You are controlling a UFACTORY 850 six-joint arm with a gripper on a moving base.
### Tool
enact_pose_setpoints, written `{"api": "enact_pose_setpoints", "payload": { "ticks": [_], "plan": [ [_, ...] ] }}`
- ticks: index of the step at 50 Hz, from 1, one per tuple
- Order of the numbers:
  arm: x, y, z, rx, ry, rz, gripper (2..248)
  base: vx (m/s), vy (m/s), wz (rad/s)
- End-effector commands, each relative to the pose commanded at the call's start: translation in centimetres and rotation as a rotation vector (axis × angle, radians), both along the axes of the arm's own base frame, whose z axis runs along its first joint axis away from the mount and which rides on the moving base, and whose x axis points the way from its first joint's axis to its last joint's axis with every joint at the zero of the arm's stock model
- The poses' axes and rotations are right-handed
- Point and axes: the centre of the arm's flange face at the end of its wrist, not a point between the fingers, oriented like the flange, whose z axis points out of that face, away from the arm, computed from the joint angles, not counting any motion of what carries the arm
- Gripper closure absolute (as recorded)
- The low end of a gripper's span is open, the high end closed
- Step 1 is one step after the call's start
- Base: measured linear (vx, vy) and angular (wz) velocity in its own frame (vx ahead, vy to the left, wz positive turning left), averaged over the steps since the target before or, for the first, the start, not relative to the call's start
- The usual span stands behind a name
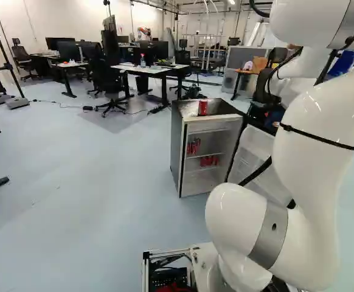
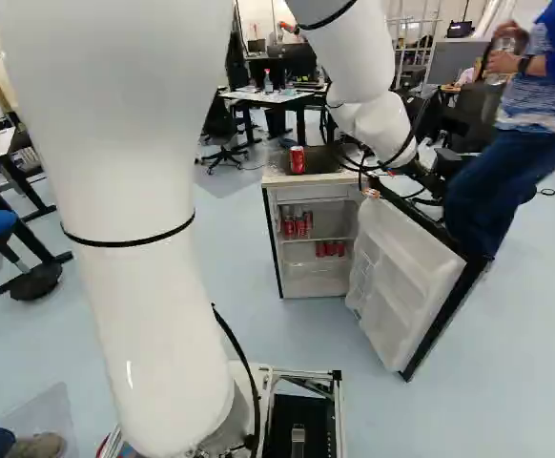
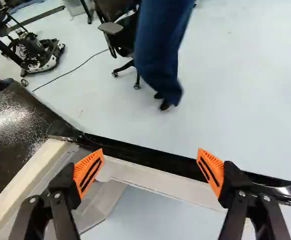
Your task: Grab a drink from the fridge
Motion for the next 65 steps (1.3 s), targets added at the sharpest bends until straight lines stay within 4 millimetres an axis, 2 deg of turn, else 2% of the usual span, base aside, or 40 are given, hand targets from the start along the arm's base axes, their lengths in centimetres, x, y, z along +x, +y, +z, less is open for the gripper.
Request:
{"api": "enact_pose_setpoints", "payload": {
  "ticks": [27,43,65],
  "plan": [
    [0.4,-4.2,-1.0,0.111,0.028,-0.071,3,0.000,0.000,0.000],
    [2.1,-6.9,-3.3,0.186,0.054,-0.091,3,0.000,0.000,0.000],
    [4.4,-9.9,-4.1,0.249,0.059,-0.102,3,0.000,0.000,0.000]
  ]
}}
